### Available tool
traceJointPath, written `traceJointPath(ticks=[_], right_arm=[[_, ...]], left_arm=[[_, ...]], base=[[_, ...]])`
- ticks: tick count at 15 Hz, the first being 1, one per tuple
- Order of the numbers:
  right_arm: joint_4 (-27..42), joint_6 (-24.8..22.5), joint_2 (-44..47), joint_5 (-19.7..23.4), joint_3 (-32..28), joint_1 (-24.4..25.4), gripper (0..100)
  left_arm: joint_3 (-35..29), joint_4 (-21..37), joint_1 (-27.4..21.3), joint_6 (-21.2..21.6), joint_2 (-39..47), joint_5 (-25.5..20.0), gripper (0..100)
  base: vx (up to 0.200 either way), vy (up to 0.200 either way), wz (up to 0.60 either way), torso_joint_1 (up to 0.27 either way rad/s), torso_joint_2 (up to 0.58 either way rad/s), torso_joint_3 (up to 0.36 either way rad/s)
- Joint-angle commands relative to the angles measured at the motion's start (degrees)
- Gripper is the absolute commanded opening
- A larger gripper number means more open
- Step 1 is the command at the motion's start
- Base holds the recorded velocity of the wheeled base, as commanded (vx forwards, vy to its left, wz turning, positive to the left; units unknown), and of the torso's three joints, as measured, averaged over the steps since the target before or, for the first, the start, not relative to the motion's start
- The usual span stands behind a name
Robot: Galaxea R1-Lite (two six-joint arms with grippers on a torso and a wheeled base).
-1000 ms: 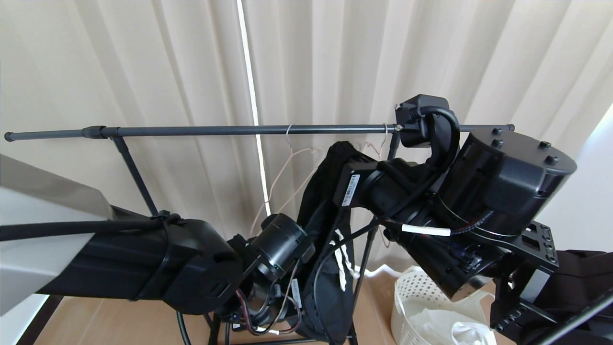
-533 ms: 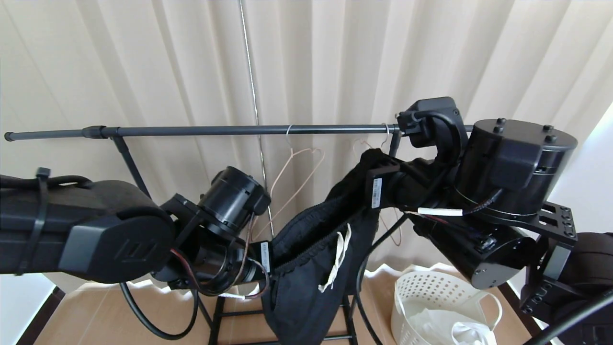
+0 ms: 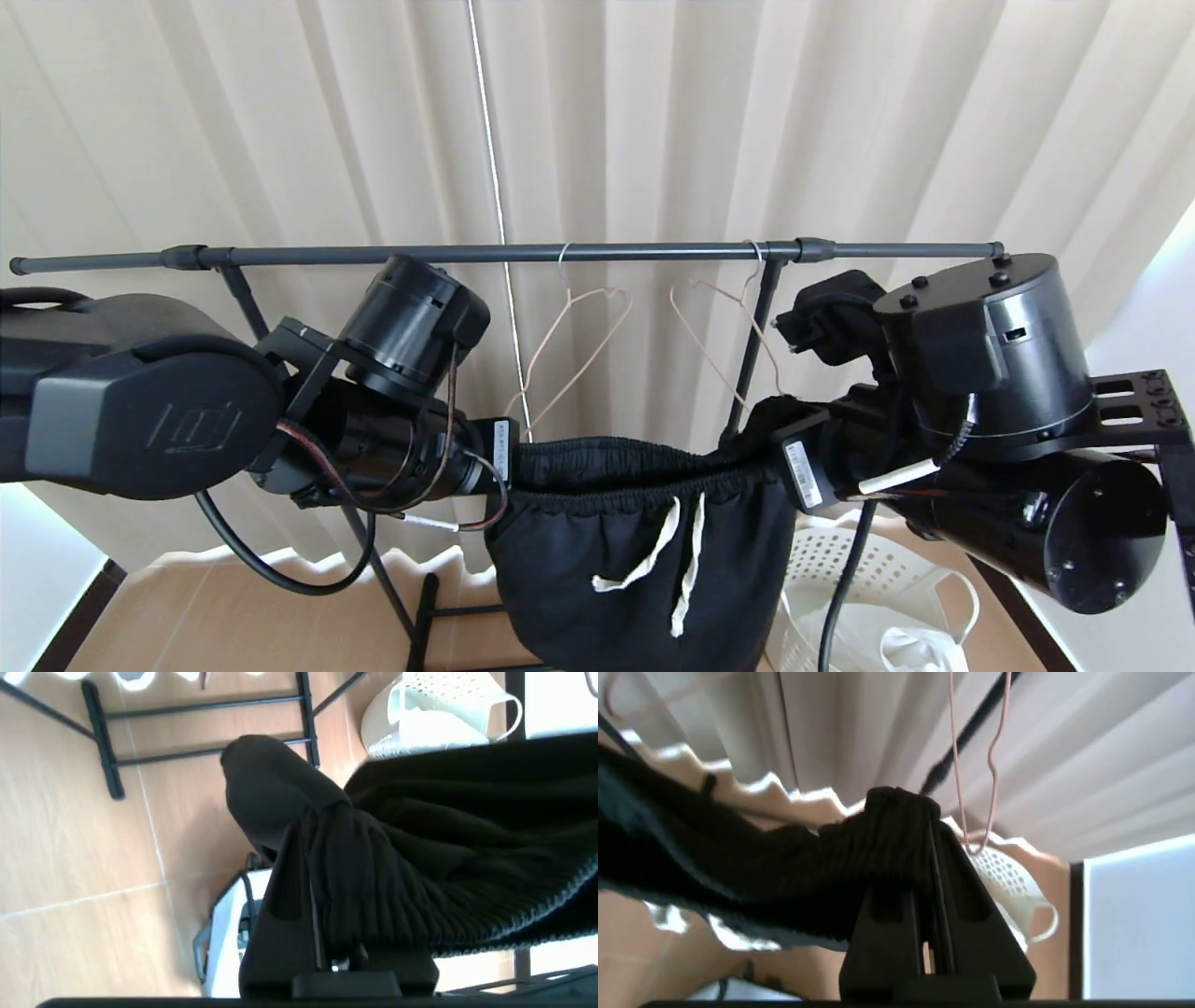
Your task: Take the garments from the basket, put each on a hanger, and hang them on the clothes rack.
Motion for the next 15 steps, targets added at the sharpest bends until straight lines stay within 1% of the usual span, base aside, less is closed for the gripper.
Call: traceJointPath(ticks=[1,2,4,5,7,9,10,11,12,13,14,15], right_arm=[[6.4,0.3,-1.6,0.1,-2.8,-0.6,0],[8.6,0.3,-1.5,0.2,-3.3,-2.1,0],[8.9,0.4,-1.4,0.2,-3.2,-4.1,0],[9.0,0.6,-1.6,0.1,-2.7,-5.3,0],[9.1,0.5,-3.0,-0.2,-0.3,-5.9,0],[7.4,0.9,-2.5,0.2,-0.3,-6.5,0],[5.2,0.9,-2.4,0.6,-1.0,-7.7,0],[3.1,0.8,-2.5,2.4,-1.5,-8.8,0],[2.8,0.8,-2.9,4.9,-2.4,-9.6,0],[2.8,0.8,-2.9,4.9,-2.4,-9.6,0],[2.9,2.0,-3.1,8.8,-3.7,-11.0,0],[3.1,4.4,-2.8,11.8,-5.4,-11.0,0]], left_arm=[[-0.1,-0.1,0.1,1.7,-1.6,0.0,0],[-0.3,-0.1,0.1,3.5,-2.3,0.0,0],[-0.6,0.0,0.2,6.4,-3.3,0.5,0],[-0.7,0.0,0.2,7.7,-3.7,0.8,0],[-0.6,0.1,0.2,9.8,-4.3,0.8,0],[-0.5,0.1,0.7,10.0,-4.2,0.8,0],[-0.3,0.1,1.2,10.0,-4.2,0.8,0],[-0.1,0.1,2.1,10.0,-4.2,0.8,0],[-0.1,0.1,2.7,10.0,-4.2,0.8,0],[-0.1,0.1,2.7,10.0,-4.2,0.8,0],[0.7,0.0,3.6,10.0,-4.2,0.8,0],[0.9,-0.3,3.8,10.1,-4.1,0.7,0]], base=[[0.000,0.000,0.00,0.000,0.00,0.000],[0.000,0.000,0.00,0.000,0.00,0.000],[0.000,0.000,0.00,0.000,0.00,0.000],[0.000,0.000,0.00,0.000,0.00,0.000],[0.000,0.000,0.00,0.000,0.00,0.000],[0.000,0.000,0.00,0.000,0.00,0.000],[0.000,0.000,0.00,0.000,0.00,0.000],[0.000,0.000,0.00,0.000,0.00,0.000],[0.000,0.000,0.00,0.000,0.00,0.000],[0.000,0.000,0.00,0.000,0.00,0.000],[0.000,0.000,0.00,0.000,0.00,0.000],[0.000,0.000,0.00,0.000,0.00,0.000]])
